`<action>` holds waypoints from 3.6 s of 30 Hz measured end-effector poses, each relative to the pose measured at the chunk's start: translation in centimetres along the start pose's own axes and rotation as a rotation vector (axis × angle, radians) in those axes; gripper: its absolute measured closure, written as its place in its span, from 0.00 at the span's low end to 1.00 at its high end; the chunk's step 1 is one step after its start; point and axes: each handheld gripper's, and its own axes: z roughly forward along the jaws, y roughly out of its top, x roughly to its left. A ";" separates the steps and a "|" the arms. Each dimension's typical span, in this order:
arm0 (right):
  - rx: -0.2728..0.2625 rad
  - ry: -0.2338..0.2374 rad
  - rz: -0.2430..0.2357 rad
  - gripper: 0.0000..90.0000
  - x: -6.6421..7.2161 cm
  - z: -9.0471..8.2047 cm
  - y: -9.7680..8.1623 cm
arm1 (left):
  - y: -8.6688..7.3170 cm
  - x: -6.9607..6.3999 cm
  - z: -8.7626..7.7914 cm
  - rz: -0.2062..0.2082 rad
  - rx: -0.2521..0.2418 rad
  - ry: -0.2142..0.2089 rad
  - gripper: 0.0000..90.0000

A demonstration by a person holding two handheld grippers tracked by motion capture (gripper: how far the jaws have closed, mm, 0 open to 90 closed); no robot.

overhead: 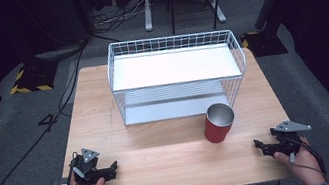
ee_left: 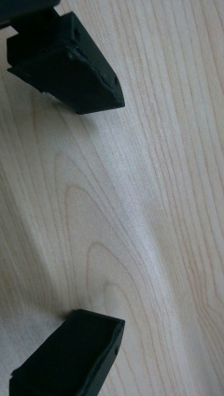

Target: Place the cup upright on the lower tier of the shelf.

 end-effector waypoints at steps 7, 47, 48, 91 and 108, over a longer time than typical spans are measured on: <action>-0.001 0.000 0.000 0.18 0.0 0.0 0.0 | 0.0 0.0 0.0 0.001 0.000 0.000 0.00; -0.291 0.080 0.011 0.18 3.4 -3.7 2.1 | 0.5 -0.1 0.4 0.000 0.004 0.000 0.00; -0.307 0.092 -0.003 0.18 4.0 -3.7 2.4 | 0.5 -0.1 0.4 0.000 0.003 0.000 0.00; -0.229 0.180 -0.095 0.18 10.0 3.6 5.9 | 0.5 0.0 0.4 0.005 0.002 0.000 0.00; -0.225 0.161 -0.108 0.17 10.7 6.2 6.4 | 0.5 0.0 0.5 0.003 0.002 0.001 0.00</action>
